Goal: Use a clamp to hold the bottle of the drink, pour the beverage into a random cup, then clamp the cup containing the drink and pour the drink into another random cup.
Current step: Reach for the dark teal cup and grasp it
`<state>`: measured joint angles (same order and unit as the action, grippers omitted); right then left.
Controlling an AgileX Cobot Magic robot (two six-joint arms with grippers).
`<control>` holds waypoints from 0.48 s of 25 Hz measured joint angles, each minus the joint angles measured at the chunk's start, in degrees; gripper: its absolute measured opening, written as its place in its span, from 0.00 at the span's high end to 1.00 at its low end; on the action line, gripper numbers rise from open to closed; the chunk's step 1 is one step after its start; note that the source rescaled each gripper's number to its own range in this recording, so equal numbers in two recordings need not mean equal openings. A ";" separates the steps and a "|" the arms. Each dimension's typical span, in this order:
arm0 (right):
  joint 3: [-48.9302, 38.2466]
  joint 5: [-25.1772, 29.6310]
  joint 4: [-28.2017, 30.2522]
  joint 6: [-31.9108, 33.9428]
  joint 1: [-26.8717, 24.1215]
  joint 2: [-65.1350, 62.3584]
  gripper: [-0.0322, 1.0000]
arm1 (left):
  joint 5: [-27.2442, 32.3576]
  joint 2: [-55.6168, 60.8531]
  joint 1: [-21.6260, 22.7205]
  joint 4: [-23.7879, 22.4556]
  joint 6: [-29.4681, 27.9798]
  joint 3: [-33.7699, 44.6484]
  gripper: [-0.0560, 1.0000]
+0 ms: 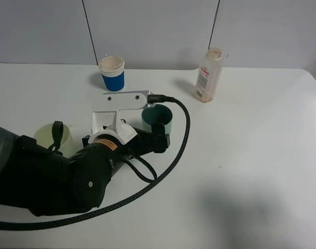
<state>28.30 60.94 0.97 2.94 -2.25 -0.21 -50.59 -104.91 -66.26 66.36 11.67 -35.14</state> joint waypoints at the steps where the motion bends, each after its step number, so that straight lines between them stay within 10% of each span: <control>1: 0.00 0.00 0.00 0.00 0.00 0.00 0.00 | 0.00 0.00 0.00 0.00 0.00 0.00 0.19; 12: 0.00 0.00 0.00 0.00 0.00 0.00 0.00 | 4.67 0.05 0.36 -10.78 -3.79 2.78 0.19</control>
<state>28.30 60.94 0.97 2.94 -2.25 -0.21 -45.92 -104.86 -65.90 55.58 7.88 -32.36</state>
